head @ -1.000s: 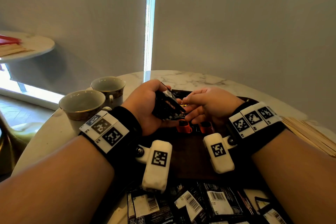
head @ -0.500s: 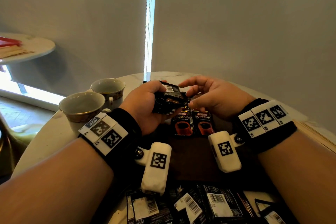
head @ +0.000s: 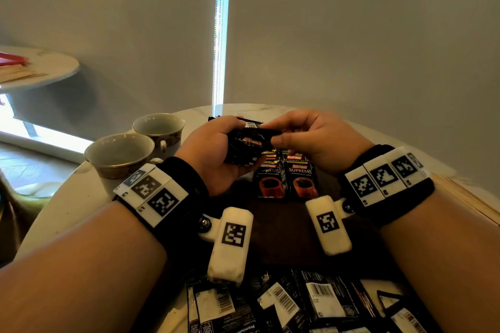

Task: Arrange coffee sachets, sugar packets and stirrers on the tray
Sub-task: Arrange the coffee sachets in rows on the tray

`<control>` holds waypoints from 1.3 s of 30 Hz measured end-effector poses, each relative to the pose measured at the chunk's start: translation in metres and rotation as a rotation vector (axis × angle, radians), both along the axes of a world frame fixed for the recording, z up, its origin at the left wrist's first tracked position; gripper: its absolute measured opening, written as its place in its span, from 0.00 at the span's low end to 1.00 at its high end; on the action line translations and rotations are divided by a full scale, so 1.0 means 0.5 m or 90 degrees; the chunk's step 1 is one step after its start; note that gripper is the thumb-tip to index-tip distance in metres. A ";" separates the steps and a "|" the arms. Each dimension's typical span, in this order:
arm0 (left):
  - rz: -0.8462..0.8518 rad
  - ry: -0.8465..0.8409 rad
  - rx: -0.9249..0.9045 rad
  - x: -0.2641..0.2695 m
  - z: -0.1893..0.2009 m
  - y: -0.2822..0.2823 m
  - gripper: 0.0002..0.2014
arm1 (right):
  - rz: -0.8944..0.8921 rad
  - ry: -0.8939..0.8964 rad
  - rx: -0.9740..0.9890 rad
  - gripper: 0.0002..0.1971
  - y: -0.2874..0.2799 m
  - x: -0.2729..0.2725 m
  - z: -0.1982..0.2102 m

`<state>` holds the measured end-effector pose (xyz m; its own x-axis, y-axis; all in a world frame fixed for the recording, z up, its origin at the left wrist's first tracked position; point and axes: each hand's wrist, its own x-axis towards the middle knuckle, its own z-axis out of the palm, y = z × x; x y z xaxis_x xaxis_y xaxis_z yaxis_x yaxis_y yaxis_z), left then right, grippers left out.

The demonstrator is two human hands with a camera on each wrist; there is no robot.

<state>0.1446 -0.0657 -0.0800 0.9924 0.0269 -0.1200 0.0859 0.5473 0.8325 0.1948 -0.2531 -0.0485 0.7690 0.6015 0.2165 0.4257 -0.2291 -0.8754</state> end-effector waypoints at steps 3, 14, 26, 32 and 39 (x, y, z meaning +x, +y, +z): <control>0.012 0.008 -0.016 -0.001 0.004 -0.002 0.13 | -0.102 -0.030 0.091 0.08 0.000 0.018 -0.008; 0.031 0.016 -0.027 0.002 0.001 0.000 0.12 | -0.294 0.128 0.193 0.05 -0.039 0.075 -0.031; 0.021 0.013 -0.033 0.003 0.002 0.000 0.11 | -0.300 0.321 0.052 0.17 -0.091 0.085 -0.072; 0.022 0.012 -0.035 0.005 0.000 -0.001 0.11 | -0.301 0.359 0.052 0.07 -0.093 0.085 -0.072; 0.018 0.011 -0.034 0.005 0.000 0.001 0.12 | -0.289 0.351 0.056 0.07 -0.092 0.091 -0.075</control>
